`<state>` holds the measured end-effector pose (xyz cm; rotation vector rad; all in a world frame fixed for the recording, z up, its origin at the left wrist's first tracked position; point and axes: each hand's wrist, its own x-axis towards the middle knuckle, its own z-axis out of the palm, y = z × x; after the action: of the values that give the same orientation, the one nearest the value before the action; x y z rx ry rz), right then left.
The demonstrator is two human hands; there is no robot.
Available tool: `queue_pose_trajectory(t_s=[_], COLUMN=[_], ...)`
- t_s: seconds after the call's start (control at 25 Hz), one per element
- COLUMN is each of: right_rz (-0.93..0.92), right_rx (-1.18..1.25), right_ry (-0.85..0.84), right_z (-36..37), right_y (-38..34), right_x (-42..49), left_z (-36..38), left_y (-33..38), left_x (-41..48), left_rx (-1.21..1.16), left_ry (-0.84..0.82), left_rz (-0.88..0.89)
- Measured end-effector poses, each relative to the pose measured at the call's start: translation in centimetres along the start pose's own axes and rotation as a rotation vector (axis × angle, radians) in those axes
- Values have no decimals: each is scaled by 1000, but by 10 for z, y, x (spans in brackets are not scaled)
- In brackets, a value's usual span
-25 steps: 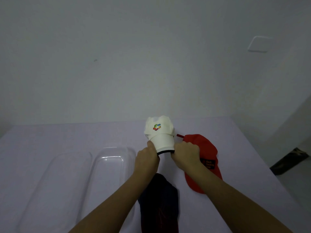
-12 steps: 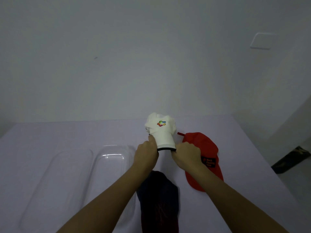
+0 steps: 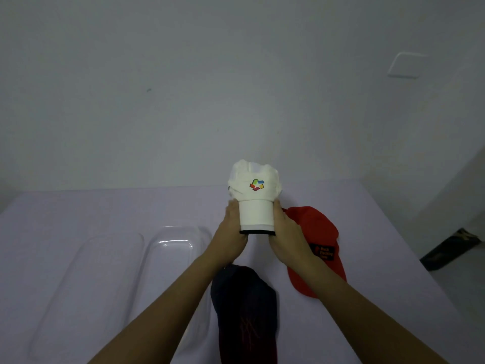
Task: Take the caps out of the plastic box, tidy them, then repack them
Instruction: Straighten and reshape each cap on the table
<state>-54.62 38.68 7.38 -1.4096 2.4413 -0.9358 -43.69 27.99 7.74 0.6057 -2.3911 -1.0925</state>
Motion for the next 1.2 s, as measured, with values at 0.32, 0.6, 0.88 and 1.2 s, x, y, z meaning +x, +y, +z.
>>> queue_pose_trajectory(t_s=[0.32,0.6,0.88,1.2], right_rz=[148,235,87,25], right_rx=[726,887,423,210], right_ry=[-18,-20,-57,-78], right_z=[12,19,30,69], right_y=[-22,-22,27,63], right_x=[1,5,-6,-6], left_z=[8,6,-2,16], left_y=[27,47,-19,-55], left_x=[-11,-19,-12,4], left_rx=[-424,-550,-221,-743], left_ry=[68,61,-137,-42], left_rz=[-132,-106,-138,-894])
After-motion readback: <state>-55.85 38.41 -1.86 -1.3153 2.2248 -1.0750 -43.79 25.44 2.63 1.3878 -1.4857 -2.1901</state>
